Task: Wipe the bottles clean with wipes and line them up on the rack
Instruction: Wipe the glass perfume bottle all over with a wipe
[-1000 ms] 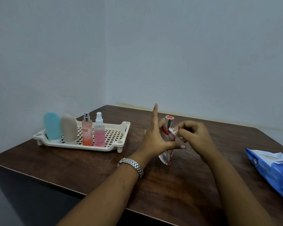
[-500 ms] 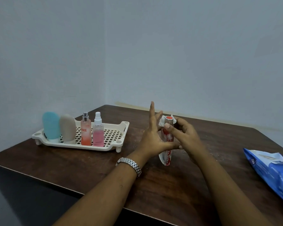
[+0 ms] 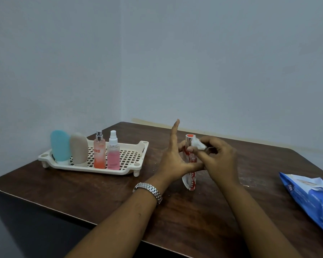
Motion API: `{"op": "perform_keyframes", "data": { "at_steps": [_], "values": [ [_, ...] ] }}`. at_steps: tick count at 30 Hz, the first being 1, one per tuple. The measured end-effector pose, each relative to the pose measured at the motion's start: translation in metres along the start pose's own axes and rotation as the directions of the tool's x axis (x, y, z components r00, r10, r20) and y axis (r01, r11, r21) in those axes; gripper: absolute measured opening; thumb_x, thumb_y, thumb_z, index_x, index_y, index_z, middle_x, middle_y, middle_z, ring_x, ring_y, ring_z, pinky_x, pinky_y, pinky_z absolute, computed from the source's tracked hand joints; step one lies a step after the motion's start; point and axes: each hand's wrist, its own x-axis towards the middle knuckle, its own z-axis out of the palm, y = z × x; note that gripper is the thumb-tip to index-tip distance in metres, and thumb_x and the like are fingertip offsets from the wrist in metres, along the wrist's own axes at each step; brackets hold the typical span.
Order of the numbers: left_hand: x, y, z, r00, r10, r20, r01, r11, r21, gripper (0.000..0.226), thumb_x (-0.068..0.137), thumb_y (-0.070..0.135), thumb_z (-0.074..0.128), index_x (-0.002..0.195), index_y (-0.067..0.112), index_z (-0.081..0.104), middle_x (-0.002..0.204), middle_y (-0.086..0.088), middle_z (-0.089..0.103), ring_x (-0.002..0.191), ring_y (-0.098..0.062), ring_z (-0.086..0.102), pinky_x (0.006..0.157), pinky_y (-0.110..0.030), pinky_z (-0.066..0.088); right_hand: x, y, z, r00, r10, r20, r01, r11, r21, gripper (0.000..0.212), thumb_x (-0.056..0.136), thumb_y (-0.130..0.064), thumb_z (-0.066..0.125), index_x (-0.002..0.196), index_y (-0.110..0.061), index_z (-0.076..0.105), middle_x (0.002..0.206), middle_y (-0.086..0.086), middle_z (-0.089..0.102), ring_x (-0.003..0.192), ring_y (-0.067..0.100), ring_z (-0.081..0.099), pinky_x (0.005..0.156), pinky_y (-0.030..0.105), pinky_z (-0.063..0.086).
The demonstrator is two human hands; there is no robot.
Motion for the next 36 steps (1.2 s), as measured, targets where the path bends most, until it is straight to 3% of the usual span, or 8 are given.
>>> {"op": "perform_keyframes", "data": {
  "at_steps": [3,7,10,15,18,22,30,36],
  "values": [
    [0.002,-0.003,-0.001,1.0,-0.016,-0.015,0.016,0.999,-0.037,0.121,0.059,0.03,0.082,0.142,0.059,-0.001,0.087,0.001,0.069,0.076,-0.01,0.066,0.081,-0.039,0.056,-0.002,0.0,0.001,0.982,-0.131,0.135,0.144,0.985,-0.092,0.019,0.071,-0.029,0.079,0.082,-0.015,0.073,0.079,-0.008,0.066,0.074,0.003,0.059,0.063,0.008,0.041],
    [0.001,-0.002,0.001,1.0,0.001,-0.011,-0.001,1.0,-0.017,0.12,0.066,0.02,0.083,0.144,0.055,-0.002,0.098,0.004,0.072,0.093,-0.009,0.068,0.093,-0.039,0.053,0.0,0.005,0.001,0.983,-0.15,0.105,0.162,0.98,-0.115,0.007,0.078,-0.014,0.074,0.084,-0.015,0.073,0.082,-0.005,0.067,0.077,0.004,0.059,0.066,0.016,0.046],
    [0.001,-0.002,-0.001,1.0,-0.009,-0.014,0.009,1.0,-0.03,0.123,0.062,0.027,0.087,0.142,0.058,-0.001,0.111,0.0,0.071,0.104,-0.011,0.067,0.099,-0.043,0.05,0.002,0.009,0.001,0.999,0.006,0.033,-0.004,0.999,-0.044,0.019,0.076,-0.006,0.075,0.084,-0.022,0.069,0.083,-0.011,0.066,0.08,0.006,0.062,0.069,0.019,0.05],
    [-0.002,0.003,0.001,1.0,-0.013,0.014,0.013,1.0,0.022,0.128,0.06,0.025,0.09,0.142,0.059,-0.002,0.121,-0.002,0.067,0.113,-0.004,0.061,0.099,-0.026,0.047,0.005,0.015,-0.002,0.962,0.271,0.023,-0.268,0.933,0.241,0.01,0.08,-0.009,0.071,0.084,-0.018,0.069,0.083,-0.001,0.07,0.083,0.019,0.067,0.075,0.039,0.057],
    [0.0,0.0,-0.004,0.999,-0.015,-0.035,0.016,1.0,0.011,0.124,0.064,0.023,0.089,0.143,0.057,-0.001,0.113,-0.002,0.07,0.104,-0.006,0.066,0.089,-0.024,0.053,-0.001,0.005,0.001,0.965,0.236,0.115,-0.26,0.919,0.296,0.012,0.081,-0.008,0.071,0.093,-0.011,0.073,0.09,0.001,0.073,0.089,0.016,0.068,0.077,0.035,0.057],
    [0.002,0.0,-0.01,0.995,-0.034,-0.092,0.032,0.999,-0.018,0.119,0.069,0.001,0.082,0.15,0.039,0.003,0.096,0.011,0.067,0.087,0.002,0.068,0.072,-0.016,0.053,-0.004,0.005,0.007,0.971,0.111,0.213,-0.134,0.987,0.094,0.015,0.078,-0.009,0.074,0.092,-0.013,0.076,0.096,-0.005,0.07,0.09,0.004,0.065,0.076,0.026,0.054],
    [-0.002,0.009,-0.004,0.997,-0.003,-0.076,0.012,0.992,0.126,0.123,0.064,0.027,0.088,0.139,0.053,-0.005,0.11,0.005,0.07,0.089,0.006,0.066,0.074,-0.002,0.044,0.003,0.0,0.004,0.999,-0.017,-0.03,0.018,1.0,0.009,0.021,0.079,0.002,0.069,0.092,-0.014,0.074,0.094,-0.006,0.063,0.089,0.005,0.061,0.071,0.012,0.048],
    [0.001,0.001,-0.007,0.994,0.019,-0.105,-0.01,0.997,0.08,0.127,0.065,0.02,0.087,0.149,0.043,-0.005,0.095,0.002,0.073,0.085,-0.005,0.07,0.08,-0.023,0.055,0.004,0.001,-0.003,0.968,0.153,0.199,-0.166,0.985,0.05,0.022,0.078,0.0,0.069,0.081,-0.021,0.074,0.088,-0.007,0.068,0.086,0.001,0.062,0.071,0.011,0.047]
  ]
}}
